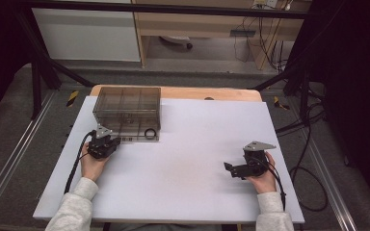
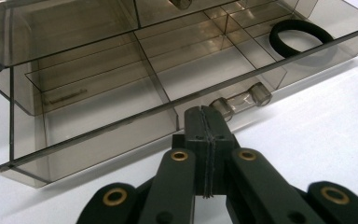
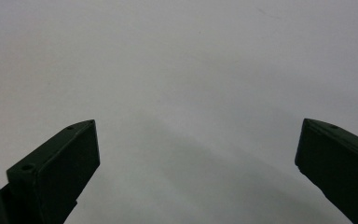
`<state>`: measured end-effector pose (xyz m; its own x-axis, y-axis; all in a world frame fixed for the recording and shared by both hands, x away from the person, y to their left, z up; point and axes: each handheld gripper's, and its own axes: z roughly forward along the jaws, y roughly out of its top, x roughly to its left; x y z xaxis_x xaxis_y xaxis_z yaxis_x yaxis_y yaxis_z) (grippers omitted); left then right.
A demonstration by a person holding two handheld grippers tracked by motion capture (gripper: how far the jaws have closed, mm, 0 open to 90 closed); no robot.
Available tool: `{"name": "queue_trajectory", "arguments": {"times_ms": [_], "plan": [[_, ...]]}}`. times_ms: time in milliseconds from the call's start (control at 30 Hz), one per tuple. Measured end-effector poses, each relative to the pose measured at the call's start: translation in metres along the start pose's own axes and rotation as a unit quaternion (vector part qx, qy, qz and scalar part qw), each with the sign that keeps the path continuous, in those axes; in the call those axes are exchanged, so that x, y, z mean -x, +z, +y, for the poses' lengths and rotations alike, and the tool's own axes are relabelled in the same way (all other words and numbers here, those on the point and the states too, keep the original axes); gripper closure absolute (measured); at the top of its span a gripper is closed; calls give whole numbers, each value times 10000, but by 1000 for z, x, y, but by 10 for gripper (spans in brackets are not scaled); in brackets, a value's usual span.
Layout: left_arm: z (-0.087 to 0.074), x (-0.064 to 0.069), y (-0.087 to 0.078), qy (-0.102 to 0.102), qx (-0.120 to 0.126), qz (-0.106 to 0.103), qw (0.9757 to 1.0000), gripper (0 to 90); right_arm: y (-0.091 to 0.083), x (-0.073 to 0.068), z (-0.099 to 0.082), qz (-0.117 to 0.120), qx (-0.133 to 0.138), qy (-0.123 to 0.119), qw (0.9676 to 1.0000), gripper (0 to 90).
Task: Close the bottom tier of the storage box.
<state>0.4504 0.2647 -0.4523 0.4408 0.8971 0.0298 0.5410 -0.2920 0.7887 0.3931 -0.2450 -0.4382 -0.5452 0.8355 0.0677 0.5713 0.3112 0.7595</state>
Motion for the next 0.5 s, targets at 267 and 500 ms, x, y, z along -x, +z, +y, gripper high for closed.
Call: {"name": "queue_trajectory", "arguments": {"times_ms": [267, 500], "plan": [[0, -1, 1, -18, 15, -6, 10000, 900, 0, 0, 0, -6, -1, -8, 10000, 4], [0, -4, 3, -94, -11, 6, 10000, 900, 0, 0, 0, 1, -8, -14, 10000, 4]]}}
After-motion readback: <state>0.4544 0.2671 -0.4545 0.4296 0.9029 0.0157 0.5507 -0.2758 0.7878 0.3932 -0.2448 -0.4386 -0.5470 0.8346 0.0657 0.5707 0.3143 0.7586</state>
